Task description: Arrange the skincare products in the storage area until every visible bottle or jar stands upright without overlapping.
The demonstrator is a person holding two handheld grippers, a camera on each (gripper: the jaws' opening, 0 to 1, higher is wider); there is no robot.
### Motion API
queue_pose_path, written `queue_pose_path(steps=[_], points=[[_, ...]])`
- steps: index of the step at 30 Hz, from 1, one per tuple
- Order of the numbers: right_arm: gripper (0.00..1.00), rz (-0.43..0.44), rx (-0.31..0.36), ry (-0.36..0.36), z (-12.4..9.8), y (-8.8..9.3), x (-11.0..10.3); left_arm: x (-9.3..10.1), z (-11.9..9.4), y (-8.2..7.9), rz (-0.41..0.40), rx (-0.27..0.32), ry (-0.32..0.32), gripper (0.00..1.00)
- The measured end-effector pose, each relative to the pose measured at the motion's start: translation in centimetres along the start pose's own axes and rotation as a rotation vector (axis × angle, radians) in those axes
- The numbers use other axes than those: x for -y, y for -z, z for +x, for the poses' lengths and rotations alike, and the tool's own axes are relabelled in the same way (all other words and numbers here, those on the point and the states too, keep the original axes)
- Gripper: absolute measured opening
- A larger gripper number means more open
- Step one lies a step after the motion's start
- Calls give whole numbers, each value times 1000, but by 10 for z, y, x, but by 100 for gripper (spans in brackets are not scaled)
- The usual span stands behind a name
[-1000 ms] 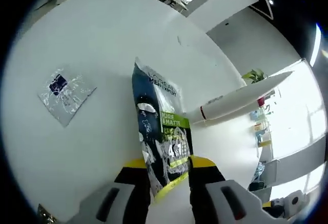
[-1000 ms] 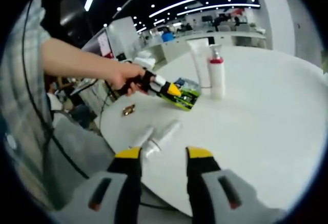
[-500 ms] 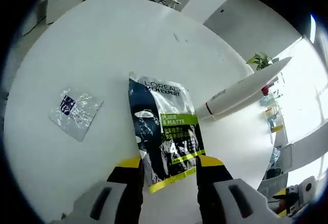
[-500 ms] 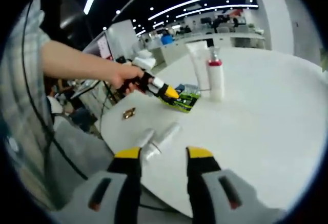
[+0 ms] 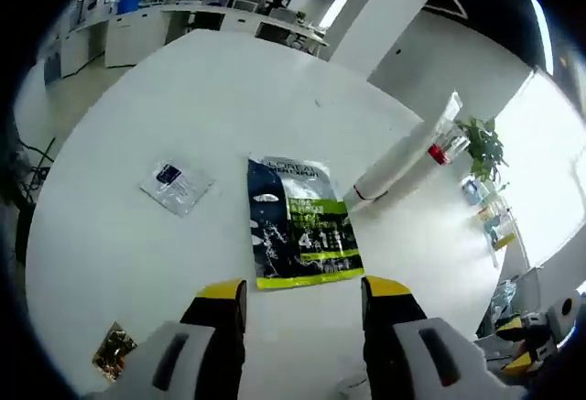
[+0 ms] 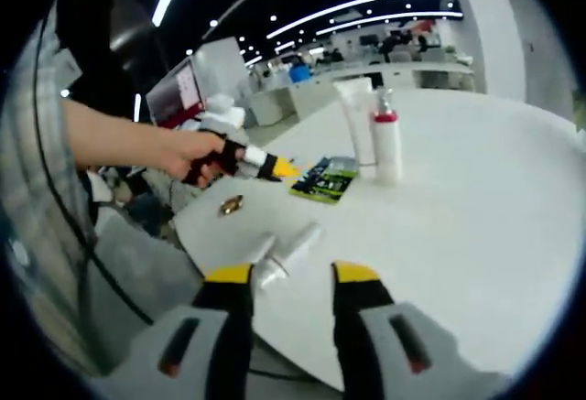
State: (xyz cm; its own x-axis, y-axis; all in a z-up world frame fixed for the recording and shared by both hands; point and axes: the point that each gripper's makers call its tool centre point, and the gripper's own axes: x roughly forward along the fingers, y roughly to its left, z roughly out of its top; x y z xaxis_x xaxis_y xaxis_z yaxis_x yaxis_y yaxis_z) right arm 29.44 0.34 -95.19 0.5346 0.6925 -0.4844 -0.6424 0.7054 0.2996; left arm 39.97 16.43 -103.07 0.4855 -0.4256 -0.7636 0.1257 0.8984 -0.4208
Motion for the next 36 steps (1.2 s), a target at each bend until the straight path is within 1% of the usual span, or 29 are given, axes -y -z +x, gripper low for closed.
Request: queue_pose_path(steps=[1, 2, 3, 4, 5, 6, 7, 8, 9, 11, 13, 15, 16, 17, 18, 19, 20, 22, 24, 28, 32, 33, 34, 35, 36], points=[[31, -3, 2, -2, 0, 0, -1, 5, -3, 20, 37, -48, 2, 52], [31, -6, 3, -4, -1, -1, -1, 8, -4, 31, 34, -65, 2, 51], [30, -12, 6, -4, -1, -1, -2, 14, -5, 40, 11, -72, 17, 50], [30, -15, 7, -5, -1, -1, -2, 20, -7, 47, -25, -75, 44, 50], [30, -16, 9, -8, -1, -1, -2, 24, -9, 52, -49, -64, 53, 48], [30, -16, 10, -9, -2, -2, -2, 27, -12, 58, -41, -61, 52, 46], [29, -17, 13, -10, -2, -2, -2, 32, -14, 67, -14, -83, 54, 44], [29, -18, 17, -10, -2, -3, -2, 32, -16, 74, -4, -99, 40, 44], [29, -19, 24, -12, -3, -4, -2, 34, -17, 78, 9, -94, 28, 44], [29, -20, 32, -15, -4, -5, -3, 36, -18, 85, 37, -113, 17, 43], [29, -20, 38, -17, -4, -6, -3, 38, -18, 88, 48, -115, 11, 42], [29, -14, 42, -18, -4, -7, -3, 40, -17, 91, 79, -117, -3, 41], [28, -9, 44, -19, -5, -7, -2, 39, -16, 93, 116, -128, -10, 38], [28, -3, 47, -21, -5, -8, -2, 34, -17, 97, 145, -155, -30, 34], [28, 1, 50, -24, -5, -8, -2, 32, -17, 100, 163, -169, -43, 29], [28, 3, 50, -27, -5, -8, -3, 31, -17, 100, 164, -163, -45, 26], [28, 1, 51, -27, -5, -8, -3, 32, -17, 101, 158, -157, -44, 26], [28, -2, 55, -28, -6, -9, -4, 30, -17, 103, 164, -164, -47, 26], [28, -4, 56, -25, -6, -9, -3, 33, -17, 105, 170, -169, -49, 26], [28, -6, 57, -30, -6, -9, -5, 30, -13, 110, 199, -194, -67, 27], [28, -15, 58, -29, -6, -9, -5, 24, -15, 121, 306, -274, -94, 25], [28, -14, 58, -26, -6, -9, -4, 22, -15, 125, 300, -284, -96, 24], [28, -14, 59, -25, -6, -9, -4, 22, -15, 120, 333, -261, -84, 24], [28, -13, 59, -25, -7, -9, -4, 21, -15, 120, 308, -259, -89, 24], [28, -14, 59, -25, -7, -9, -4, 22, -15, 120, 310, -257, -88, 23]])
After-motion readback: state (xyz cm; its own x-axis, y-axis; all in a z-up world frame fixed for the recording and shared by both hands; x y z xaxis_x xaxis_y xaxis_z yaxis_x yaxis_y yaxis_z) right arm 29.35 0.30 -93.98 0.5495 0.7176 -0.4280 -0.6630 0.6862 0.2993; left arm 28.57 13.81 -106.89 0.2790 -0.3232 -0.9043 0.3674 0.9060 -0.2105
